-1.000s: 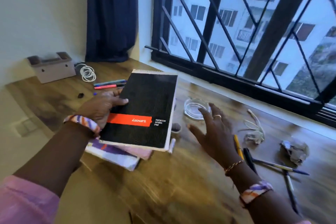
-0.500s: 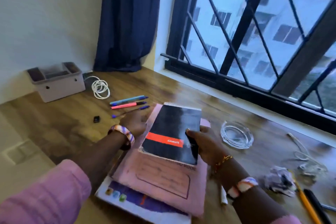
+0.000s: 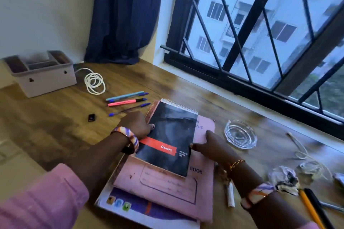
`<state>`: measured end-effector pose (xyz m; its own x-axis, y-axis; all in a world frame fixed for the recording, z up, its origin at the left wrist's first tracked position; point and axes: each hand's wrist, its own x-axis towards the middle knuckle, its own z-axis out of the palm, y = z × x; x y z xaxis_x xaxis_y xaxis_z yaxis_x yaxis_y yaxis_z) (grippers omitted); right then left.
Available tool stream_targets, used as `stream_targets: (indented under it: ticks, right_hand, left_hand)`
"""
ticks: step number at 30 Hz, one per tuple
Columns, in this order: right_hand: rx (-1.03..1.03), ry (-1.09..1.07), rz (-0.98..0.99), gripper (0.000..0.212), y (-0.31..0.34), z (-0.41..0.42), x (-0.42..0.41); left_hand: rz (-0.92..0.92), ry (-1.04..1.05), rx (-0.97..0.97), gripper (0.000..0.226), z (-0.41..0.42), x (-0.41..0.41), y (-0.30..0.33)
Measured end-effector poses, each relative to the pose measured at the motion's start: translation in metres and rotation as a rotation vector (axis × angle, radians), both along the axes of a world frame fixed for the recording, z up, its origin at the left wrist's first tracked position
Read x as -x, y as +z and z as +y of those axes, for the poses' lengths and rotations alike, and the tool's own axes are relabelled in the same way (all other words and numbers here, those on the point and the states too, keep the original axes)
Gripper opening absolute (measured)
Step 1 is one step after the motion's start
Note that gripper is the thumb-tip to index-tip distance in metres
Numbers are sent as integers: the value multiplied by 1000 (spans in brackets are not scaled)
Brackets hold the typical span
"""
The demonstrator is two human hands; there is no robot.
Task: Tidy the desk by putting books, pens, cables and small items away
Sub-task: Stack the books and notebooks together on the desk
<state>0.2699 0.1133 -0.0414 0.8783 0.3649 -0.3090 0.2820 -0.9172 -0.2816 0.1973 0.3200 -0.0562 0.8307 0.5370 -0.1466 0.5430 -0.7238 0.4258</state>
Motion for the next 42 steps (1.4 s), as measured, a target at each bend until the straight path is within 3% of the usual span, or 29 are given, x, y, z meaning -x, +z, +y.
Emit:
stream_targets:
  ticks: [7, 11, 18, 22, 28, 37, 42]
  right_hand:
    - [-55, 6, -28, 45, 0, 5, 11]
    - [-69, -9, 5, 37, -9, 8, 10]
    - [-181, -74, -11, 47, -7, 3, 9]
    - [-87, -5, -88, 45, -11, 6, 25]
    - [-129, 53, -59, 61, -33, 26, 39]
    - [-196, 90, -33, 63, -31, 24, 41]
    - [-360, 56, 44, 51, -32, 12, 56]
  left_hand:
    - [71, 6, 29, 49, 8, 9, -3]
    - [23, -4, 67, 46, 8, 10, -6]
    - [-80, 26, 127, 40, -2, 11, -9]
    - [-132, 20, 159, 36, -2, 14, -15]
    - [-223, -9, 207, 30, 3, 23, -29]
    - [-280, 5, 31, 27, -6, 35, -33]
    - [-208, -40, -36, 32, -1, 32, -29]
